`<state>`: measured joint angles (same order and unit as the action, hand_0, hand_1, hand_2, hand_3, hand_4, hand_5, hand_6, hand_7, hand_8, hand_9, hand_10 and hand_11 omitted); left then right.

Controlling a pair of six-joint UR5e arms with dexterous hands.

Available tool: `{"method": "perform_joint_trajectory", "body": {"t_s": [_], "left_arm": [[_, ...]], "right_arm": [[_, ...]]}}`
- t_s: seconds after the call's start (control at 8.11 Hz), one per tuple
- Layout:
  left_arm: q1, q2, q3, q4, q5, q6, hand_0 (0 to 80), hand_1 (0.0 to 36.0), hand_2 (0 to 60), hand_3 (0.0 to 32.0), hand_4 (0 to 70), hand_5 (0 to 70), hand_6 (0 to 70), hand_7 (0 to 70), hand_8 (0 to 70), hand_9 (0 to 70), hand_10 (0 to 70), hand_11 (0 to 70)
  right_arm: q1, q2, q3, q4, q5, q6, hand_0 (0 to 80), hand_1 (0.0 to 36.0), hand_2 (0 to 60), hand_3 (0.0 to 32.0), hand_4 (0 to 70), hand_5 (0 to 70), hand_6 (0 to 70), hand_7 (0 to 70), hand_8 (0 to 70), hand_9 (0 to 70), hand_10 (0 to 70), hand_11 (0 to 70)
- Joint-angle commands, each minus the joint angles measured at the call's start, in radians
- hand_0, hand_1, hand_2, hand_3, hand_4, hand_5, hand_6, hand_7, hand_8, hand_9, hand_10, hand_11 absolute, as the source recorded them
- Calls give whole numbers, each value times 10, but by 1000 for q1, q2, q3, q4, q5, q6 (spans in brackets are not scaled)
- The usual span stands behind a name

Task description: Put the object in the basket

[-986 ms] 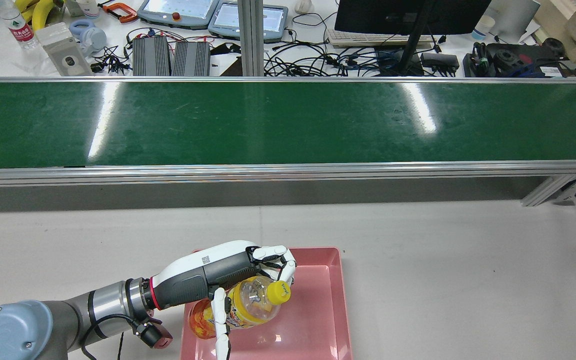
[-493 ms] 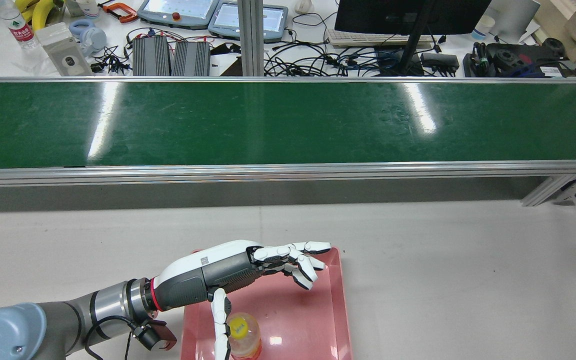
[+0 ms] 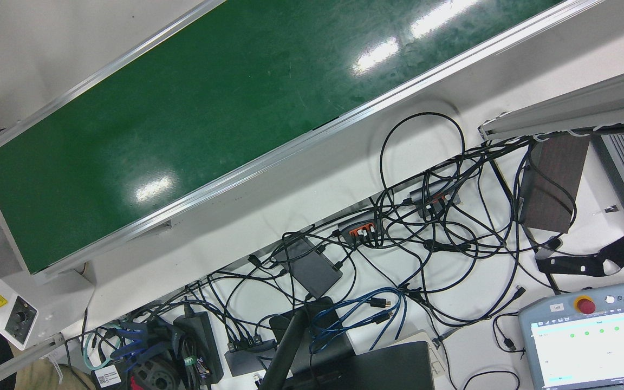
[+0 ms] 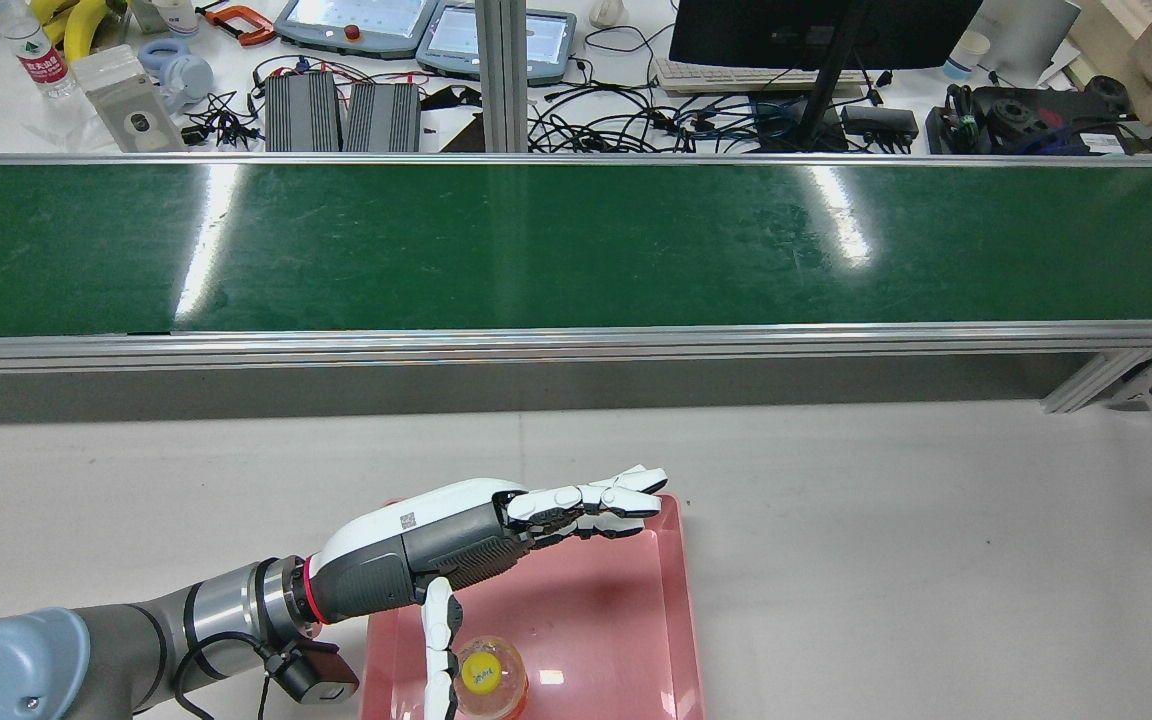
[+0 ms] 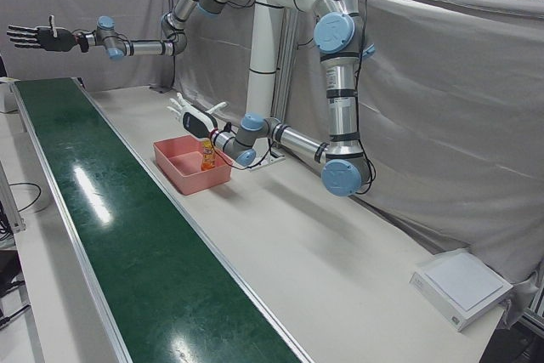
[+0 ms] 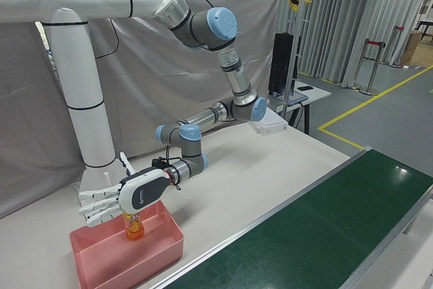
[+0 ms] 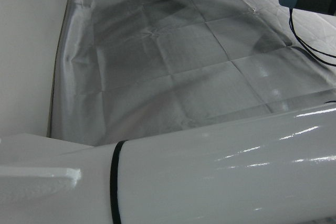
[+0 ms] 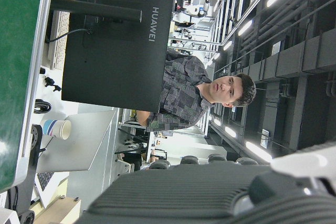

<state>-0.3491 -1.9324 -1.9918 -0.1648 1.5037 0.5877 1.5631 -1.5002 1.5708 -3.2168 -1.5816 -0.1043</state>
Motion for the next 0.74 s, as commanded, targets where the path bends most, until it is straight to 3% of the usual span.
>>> {"method": "perform_joint_trajectory", "body": {"t_s": [0.0,0.12,0.62], "left_arm": [[-22,0,1,-7,-8,-92,541,18,0,30,150,193,56,71,49,65,76,122],[-43,0,5,4,-8,-123,548,22,0,22,160,199,58,69,50,66,81,129],[-385,-11,-1,163,1,-267,563,33,0,0,197,226,57,60,56,74,79,127]], "right_arm": [[0,0,0,0,0,0,0,0,0,0,0,0,0,0,0,0,0,0],[0,0,0,0,0,0,0,0,0,0,0,0,0,0,0,0,0,0],[0,0,0,0,0,0,0,0,0,0,0,0,0,0,0,0,0,0]]}}
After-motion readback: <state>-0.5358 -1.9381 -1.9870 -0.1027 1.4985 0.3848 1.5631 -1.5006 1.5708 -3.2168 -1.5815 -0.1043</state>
